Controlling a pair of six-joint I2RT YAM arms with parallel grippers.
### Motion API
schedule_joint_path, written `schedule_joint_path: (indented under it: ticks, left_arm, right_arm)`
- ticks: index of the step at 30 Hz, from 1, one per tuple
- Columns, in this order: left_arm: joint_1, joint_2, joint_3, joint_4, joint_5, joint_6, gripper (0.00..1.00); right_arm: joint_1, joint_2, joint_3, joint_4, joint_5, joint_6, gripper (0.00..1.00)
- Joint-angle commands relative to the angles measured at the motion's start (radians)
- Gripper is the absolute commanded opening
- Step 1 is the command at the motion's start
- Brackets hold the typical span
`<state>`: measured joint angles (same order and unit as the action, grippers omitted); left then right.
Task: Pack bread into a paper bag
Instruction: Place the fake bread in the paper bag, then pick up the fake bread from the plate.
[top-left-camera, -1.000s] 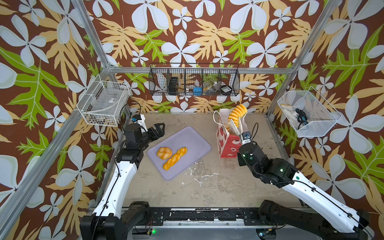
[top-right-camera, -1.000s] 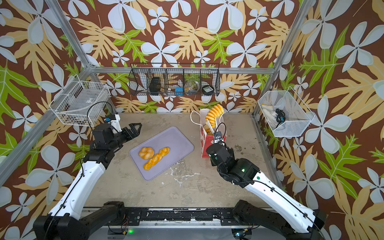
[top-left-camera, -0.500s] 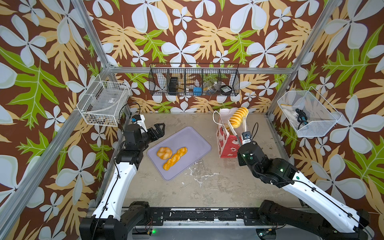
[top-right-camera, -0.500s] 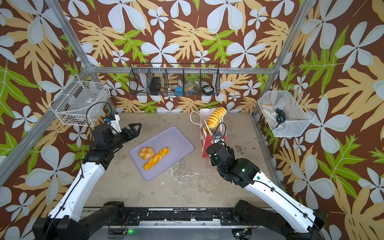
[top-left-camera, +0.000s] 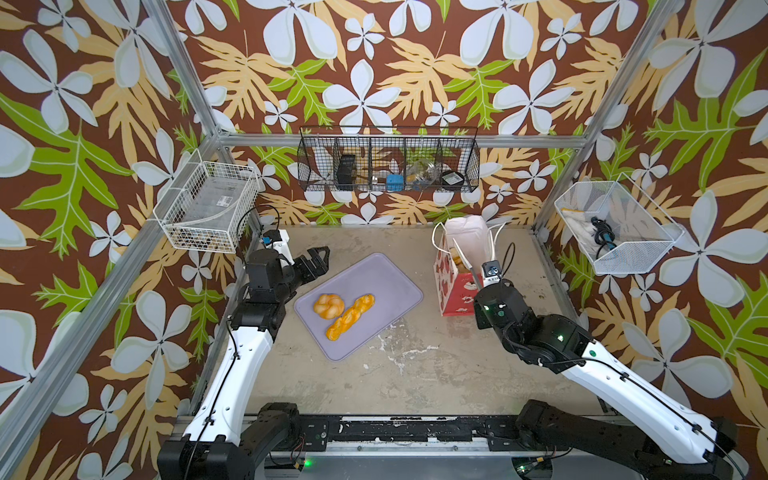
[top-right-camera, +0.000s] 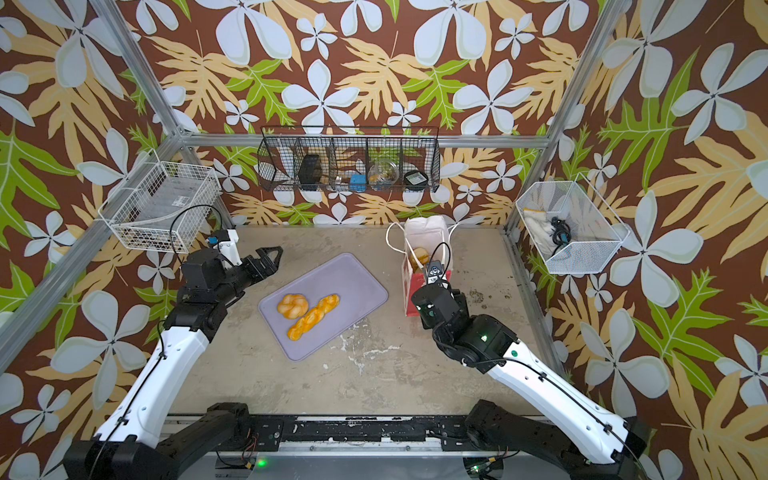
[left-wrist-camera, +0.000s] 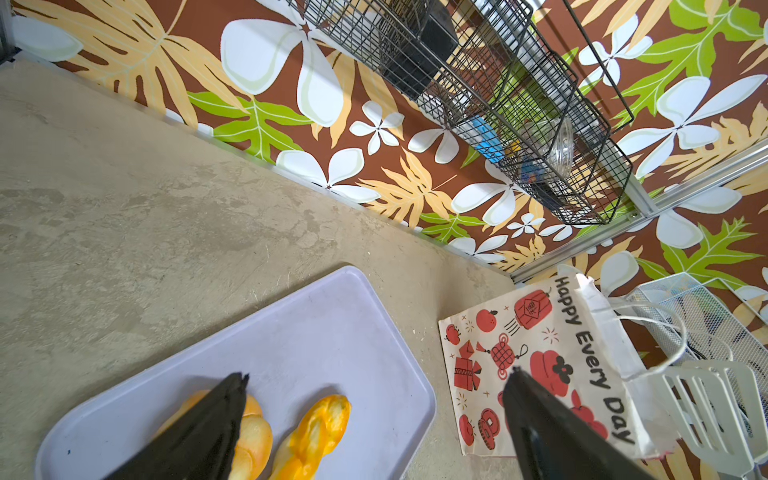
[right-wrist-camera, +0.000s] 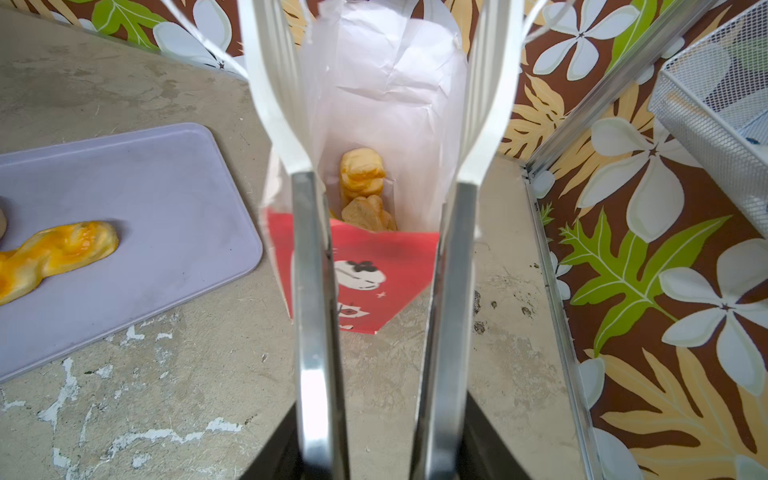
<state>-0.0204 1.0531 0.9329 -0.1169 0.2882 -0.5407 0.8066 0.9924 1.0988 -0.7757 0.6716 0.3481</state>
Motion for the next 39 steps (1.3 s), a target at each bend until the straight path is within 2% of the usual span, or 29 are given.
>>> schedule_joint_path:
  ticks: [1, 2, 4, 7, 10, 13, 16, 18, 22, 23, 27, 32, 39]
  left_arm:
    - [0.001, -0.004, -0.004, 0.008, -0.006, 0.012, 1.0]
    - [0.0, 0.0, -0.003, 0.01, -0.006, 0.01, 1.0]
    - [0.0, 0.003, -0.002, 0.014, -0.002, 0.007, 1.0]
    - [0.0, 0.007, -0.003, 0.02, 0.003, 0.004, 1.0]
    - [0.0, 0.008, -0.002, 0.023, 0.003, 0.001, 1.0]
    - [0.0, 0.01, -0.004, 0.022, 0.002, 0.001, 1.0]
    - [0.0, 0.015, -0.005, 0.019, -0.001, 0.0, 1.0]
    - [0.001, 0.018, -0.002, 0.014, -0.004, 0.002, 1.0]
    - [0.0, 0.011, 0.004, 0.01, -0.027, 0.008, 1.0]
    - [0.0, 0.011, 0.007, 0.01, -0.032, 0.008, 1.0]
    - [0.0, 0.015, 0.022, 0.009, -0.029, 0.007, 1.0]
    - [0.0, 0.009, 0.013, 0.01, -0.032, 0.009, 1.0]
    - [0.001, -0.011, 0.007, 0.0, -0.038, 0.022, 1.0]
  right_arm:
    - [0.001, -0.019, 0.024, 0.08, -0.003, -0.049, 0.37]
    - [0.002, -0.021, 0.04, 0.101, -0.021, -0.074, 0.34]
    - [0.002, -0.015, 0.085, 0.141, -0.093, -0.132, 0.34]
    - [0.006, 0.029, 0.172, 0.172, -0.277, -0.19, 0.36]
    - [0.078, 0.088, 0.203, 0.208, -0.417, -0.218, 0.2]
    - [0.203, 0.164, 0.187, 0.238, -0.432, -0.251, 0.05]
    - [0.236, 0.247, 0.154, 0.259, -0.508, -0.244, 0.05]
    - [0.236, 0.286, 0.102, 0.299, -0.561, -0.237, 0.13]
    - [0.236, 0.372, 0.009, 0.406, -0.604, -0.244, 0.48]
    - [0.236, 0.405, 0.003, 0.425, -0.62, -0.257, 0.53]
    - [0.235, 0.545, 0.046, 0.46, -0.617, -0.286, 0.57]
    - [0.232, 0.714, 0.144, 0.5, -0.621, -0.303, 0.57]
    - [0.212, 0.926, 0.323, 0.44, -0.667, -0.331, 0.56]
